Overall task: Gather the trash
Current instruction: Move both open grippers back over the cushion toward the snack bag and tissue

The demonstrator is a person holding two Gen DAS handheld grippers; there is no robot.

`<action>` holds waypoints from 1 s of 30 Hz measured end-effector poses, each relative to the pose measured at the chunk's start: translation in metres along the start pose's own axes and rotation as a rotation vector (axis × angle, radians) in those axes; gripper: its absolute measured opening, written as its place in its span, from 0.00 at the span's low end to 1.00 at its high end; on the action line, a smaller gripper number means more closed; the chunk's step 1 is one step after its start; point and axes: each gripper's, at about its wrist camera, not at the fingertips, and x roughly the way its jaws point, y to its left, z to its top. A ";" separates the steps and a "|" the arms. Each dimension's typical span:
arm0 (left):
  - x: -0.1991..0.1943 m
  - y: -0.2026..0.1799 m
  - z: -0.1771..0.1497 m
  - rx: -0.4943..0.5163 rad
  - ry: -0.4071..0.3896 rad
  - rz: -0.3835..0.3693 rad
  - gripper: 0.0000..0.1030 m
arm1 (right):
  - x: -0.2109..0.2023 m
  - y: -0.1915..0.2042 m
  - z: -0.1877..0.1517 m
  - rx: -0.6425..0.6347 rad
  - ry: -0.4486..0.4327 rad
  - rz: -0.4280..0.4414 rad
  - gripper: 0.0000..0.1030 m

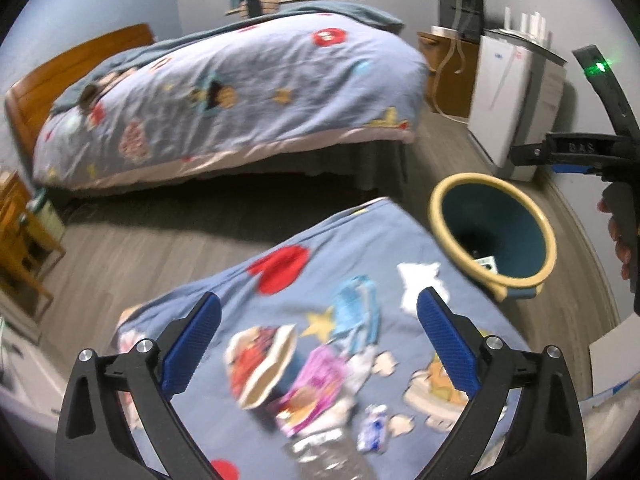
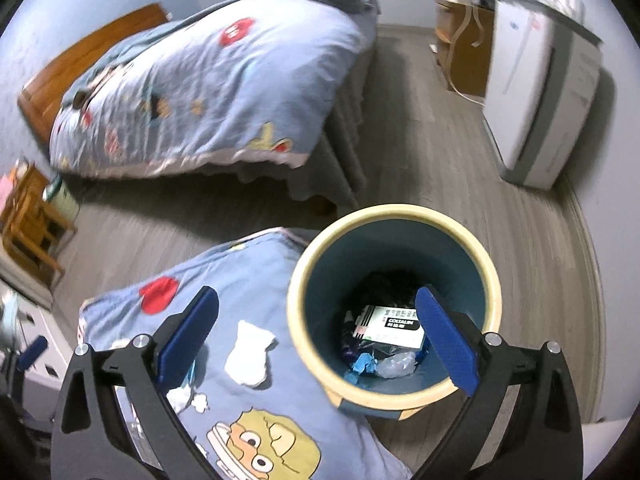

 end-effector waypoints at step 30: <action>0.074 0.088 -0.067 -0.065 0.193 0.092 0.94 | 0.113 0.068 -0.043 -0.061 0.273 0.010 0.92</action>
